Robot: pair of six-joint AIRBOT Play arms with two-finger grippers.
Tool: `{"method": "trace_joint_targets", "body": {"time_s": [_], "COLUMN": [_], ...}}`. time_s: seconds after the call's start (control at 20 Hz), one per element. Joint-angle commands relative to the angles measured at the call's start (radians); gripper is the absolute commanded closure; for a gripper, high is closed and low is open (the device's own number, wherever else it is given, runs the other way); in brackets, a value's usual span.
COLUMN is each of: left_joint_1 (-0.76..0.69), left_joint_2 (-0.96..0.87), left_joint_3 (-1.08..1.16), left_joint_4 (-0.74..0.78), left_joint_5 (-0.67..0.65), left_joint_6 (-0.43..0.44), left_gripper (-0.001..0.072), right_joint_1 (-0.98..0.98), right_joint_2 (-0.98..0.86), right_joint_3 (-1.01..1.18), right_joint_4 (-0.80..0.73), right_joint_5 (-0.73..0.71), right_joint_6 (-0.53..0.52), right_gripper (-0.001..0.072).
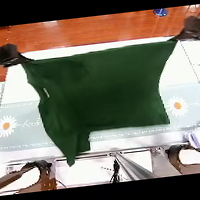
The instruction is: Fold the shirts.
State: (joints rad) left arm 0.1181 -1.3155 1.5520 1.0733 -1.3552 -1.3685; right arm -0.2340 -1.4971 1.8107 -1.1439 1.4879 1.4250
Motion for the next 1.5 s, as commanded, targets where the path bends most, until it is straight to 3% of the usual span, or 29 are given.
{"method": "trace_joint_targets", "body": {"time_s": [0.0, 0.2, 0.35, 0.55, 0.8, 1.1, 1.45], "left_joint_1": [0.0, -0.035, -0.09, -0.123, -0.122, -0.093, -0.1], "left_joint_2": [-0.168, -0.262, -0.318, -0.366, -0.401, -0.387, -0.413], "left_joint_3": [-0.007, -0.007, -0.007, -0.007, -0.006, 0.024, 0.019], "left_joint_4": [-0.067, -0.072, -0.068, 0.005, 0.029, 0.092, 0.158], "left_joint_5": [0.215, 0.371, 0.439, 0.529, 0.41, 0.074, 0.041], "left_joint_6": [0.04, 0.042, 0.106, 0.108, 0.081, 0.045, -0.086], "left_gripper": [0.0675, 0.0675, 0.0675, 0.0675, 0.0675, 0.0675, 0.0674], "right_joint_1": [0.053, 0.089, 0.095, 0.085, 0.079, 0.066, 0.068], "right_joint_2": [-0.135, -0.242, -0.31, -0.356, -0.37, -0.327, -0.337], "right_joint_3": [-0.001, -0.001, -0.001, -0.001, 0.0, 0.0, -0.001], "right_joint_4": [0.01, 0.013, 0.027, 0.009, 0.009, -0.003, -0.076], "right_joint_5": [-0.317, -0.457, -0.508, -0.548, -0.452, -0.175, -0.113], "right_joint_6": [0.009, 0.014, 0.014, 0.015, 0.018, 0.011, 0.055], "right_gripper": [0.0681, 0.0681, 0.0681, 0.068, 0.068, 0.068, 0.068]}}
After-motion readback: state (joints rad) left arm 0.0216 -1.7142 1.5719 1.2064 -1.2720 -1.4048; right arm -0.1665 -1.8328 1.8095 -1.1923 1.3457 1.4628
